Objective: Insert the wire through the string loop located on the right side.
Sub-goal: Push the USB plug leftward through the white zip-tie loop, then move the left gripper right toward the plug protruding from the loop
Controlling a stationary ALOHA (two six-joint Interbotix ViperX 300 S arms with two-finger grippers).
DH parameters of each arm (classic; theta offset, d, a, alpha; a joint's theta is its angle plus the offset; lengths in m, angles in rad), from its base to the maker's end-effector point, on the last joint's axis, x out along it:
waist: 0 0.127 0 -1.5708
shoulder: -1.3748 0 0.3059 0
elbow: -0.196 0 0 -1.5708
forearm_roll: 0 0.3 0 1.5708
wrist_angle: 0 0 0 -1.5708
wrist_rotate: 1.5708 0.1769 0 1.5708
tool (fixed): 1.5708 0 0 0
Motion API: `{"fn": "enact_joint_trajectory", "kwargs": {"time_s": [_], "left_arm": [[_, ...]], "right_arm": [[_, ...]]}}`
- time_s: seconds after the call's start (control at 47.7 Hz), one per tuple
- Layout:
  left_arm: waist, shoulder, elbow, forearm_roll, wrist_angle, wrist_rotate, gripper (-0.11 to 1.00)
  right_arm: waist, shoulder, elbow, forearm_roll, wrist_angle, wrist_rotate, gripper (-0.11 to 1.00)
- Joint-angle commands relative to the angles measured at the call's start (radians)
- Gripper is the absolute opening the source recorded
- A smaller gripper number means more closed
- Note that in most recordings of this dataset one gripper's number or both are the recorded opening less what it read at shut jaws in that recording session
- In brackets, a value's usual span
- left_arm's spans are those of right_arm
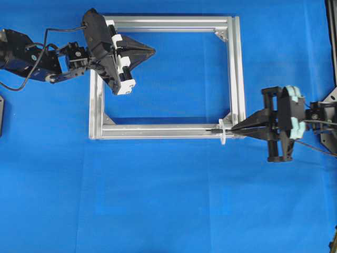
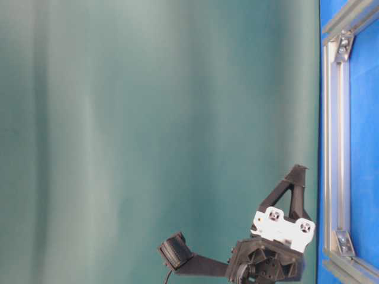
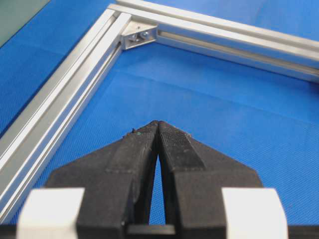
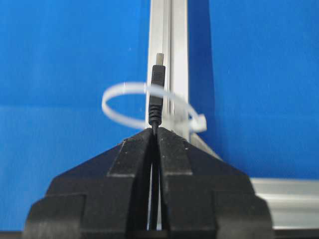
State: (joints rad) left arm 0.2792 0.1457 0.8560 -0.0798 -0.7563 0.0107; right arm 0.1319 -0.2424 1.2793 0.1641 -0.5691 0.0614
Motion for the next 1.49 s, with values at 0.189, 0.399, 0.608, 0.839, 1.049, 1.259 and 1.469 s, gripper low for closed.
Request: {"fn": "enact_joint_trajectory", "kwargs": {"time_s": [0.189,0.399,0.608,0.839,1.049,1.259,1.469], "left_arm": [[-0.003,-0.034,-0.006,0.003,-0.011,0.002,0.0],[-0.005,-0.034,-0.006,0.003,-0.011,-0.002,0.0],[-0.046,-0.034,0.002,0.003,-0.009,-0.018,0.0],[-0.183,-0.034,0.006,0.003,-0.008,-0.028,0.0],[-0.324,-0.034,0.002,0.002,-0.006,-0.032,0.0],[-0.391,-0.032,-0.006,-0.002,-0.005,-0.038,0.0],[-0.391,-0.032,-0.009,-0.002,0.008,-0.054,0.0]], "right_arm": [[-0.002,0.032,-0.051,0.002,-0.02,-0.002,-0.04],[-0.002,0.031,-0.048,0.002,-0.021,-0.002,-0.04],[-0.002,0.032,-0.046,0.002,-0.021,-0.002,-0.04],[-0.002,0.031,-0.046,0.002,-0.021,-0.003,-0.04],[-0.002,0.032,-0.049,0.002,-0.021,-0.003,-0.04],[-0.002,0.031,-0.049,0.002,-0.018,-0.003,-0.04],[-0.002,0.031,-0.048,0.002,-0.017,-0.003,-0.04]]}}
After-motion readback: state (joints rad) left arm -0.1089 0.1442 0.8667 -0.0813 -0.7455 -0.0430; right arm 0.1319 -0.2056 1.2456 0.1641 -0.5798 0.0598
